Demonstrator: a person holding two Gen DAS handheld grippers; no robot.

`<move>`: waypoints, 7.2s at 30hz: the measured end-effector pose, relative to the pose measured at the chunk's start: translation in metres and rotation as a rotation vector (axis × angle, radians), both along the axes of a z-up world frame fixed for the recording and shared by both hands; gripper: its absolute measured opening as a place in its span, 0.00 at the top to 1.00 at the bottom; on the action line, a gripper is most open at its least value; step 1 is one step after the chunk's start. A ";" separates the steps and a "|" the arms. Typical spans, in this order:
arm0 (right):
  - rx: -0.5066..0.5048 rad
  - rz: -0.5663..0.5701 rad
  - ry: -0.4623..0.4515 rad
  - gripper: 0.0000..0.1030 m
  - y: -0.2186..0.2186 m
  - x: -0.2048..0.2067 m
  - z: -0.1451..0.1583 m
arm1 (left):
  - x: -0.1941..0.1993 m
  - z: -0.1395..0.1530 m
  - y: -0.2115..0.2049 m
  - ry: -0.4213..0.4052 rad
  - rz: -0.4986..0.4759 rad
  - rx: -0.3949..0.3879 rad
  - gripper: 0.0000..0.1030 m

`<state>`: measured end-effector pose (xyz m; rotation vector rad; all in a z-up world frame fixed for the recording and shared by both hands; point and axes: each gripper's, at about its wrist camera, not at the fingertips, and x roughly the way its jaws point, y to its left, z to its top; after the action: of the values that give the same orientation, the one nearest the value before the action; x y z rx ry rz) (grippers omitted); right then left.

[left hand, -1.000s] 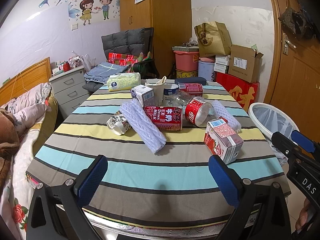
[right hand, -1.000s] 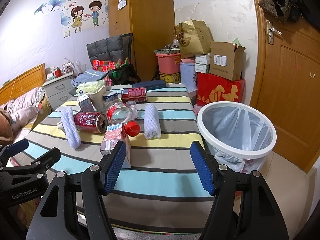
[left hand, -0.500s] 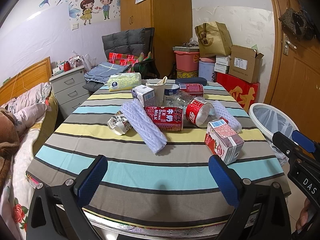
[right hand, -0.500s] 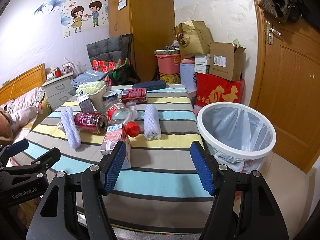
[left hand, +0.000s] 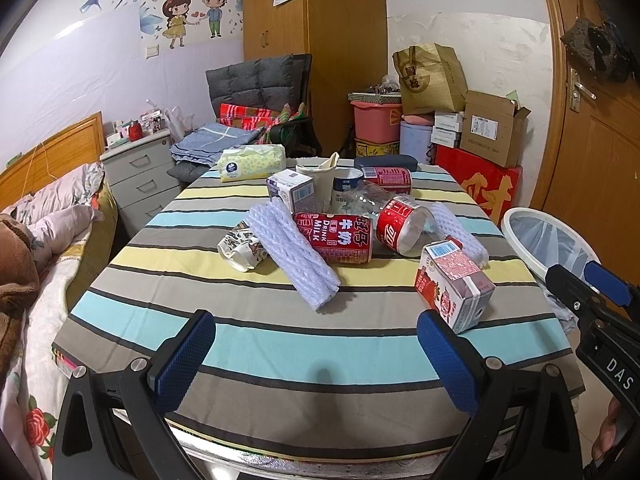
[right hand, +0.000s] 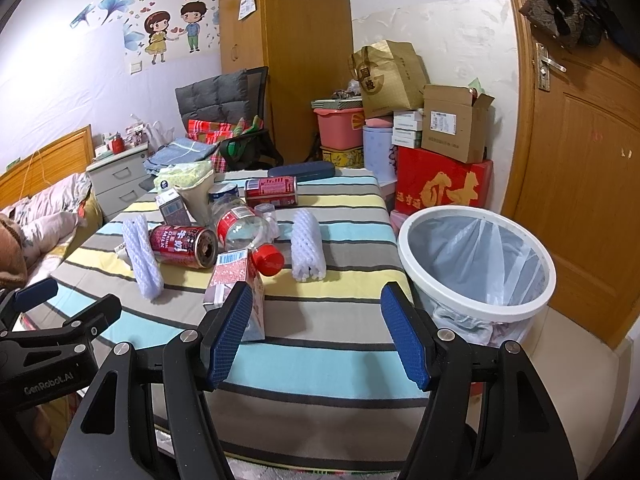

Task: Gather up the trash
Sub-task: 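Grasp the pink milk carton with the right tool while the left tool grasps the white foam net, then carry the carton and foam net over the white trash bin with both tools, then open both tools to drop the carton and foam net into the bin, then move both open tools back toward the items on the table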

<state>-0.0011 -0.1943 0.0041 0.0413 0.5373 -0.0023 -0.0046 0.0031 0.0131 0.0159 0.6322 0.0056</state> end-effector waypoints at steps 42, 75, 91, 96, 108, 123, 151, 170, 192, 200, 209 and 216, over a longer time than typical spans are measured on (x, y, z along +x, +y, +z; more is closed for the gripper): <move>0.032 0.159 0.208 0.43 0.028 0.071 -0.035 | 0.137 -0.042 0.058 0.188 0.060 -0.224 0.13; 0.097 0.176 0.164 0.62 0.015 0.065 -0.029 | 0.110 -0.031 0.029 0.180 -0.120 -0.142 0.69; 0.122 0.136 0.110 0.62 -0.003 0.054 -0.013 | 0.077 -0.015 0.015 0.185 -0.214 -0.151 0.68; 0.136 0.134 0.109 0.62 -0.007 0.050 -0.016 | 0.058 -0.025 0.025 0.211 -0.220 -0.173 0.68; 0.154 0.146 0.111 0.62 -0.007 0.046 -0.021 | 0.032 -0.040 0.056 0.216 -0.173 -0.199 0.68; 0.157 0.139 0.113 0.62 -0.009 0.043 -0.024 | 0.015 -0.032 0.034 0.197 -0.189 -0.102 0.72; 0.110 -0.127 0.012 0.62 -0.117 0.042 0.016 | 0.113 0.039 -0.160 0.112 -0.628 -0.127 0.72; 0.100 -0.229 0.138 0.62 -0.182 0.072 -0.017 | 0.176 -0.003 -0.282 0.210 -0.754 -0.091 0.72; 0.103 -0.282 0.137 0.36 -0.199 0.072 -0.019 | 0.178 0.002 -0.271 0.197 -0.699 -0.116 0.42; 0.109 -0.258 0.078 0.36 -0.180 0.061 -0.004 | 0.156 0.025 -0.232 0.131 -0.634 -0.119 0.42; 0.109 -0.193 0.034 0.36 -0.147 0.056 0.009 | 0.133 0.041 -0.176 0.081 -0.548 -0.134 0.42; 0.113 -0.129 0.018 0.36 -0.118 0.056 0.013 | 0.115 0.046 -0.120 0.048 -0.451 -0.146 0.42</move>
<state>0.0545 -0.3127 0.0169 0.1859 0.5514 -0.0983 0.1105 -0.1167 0.0595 0.0168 0.6650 -0.4781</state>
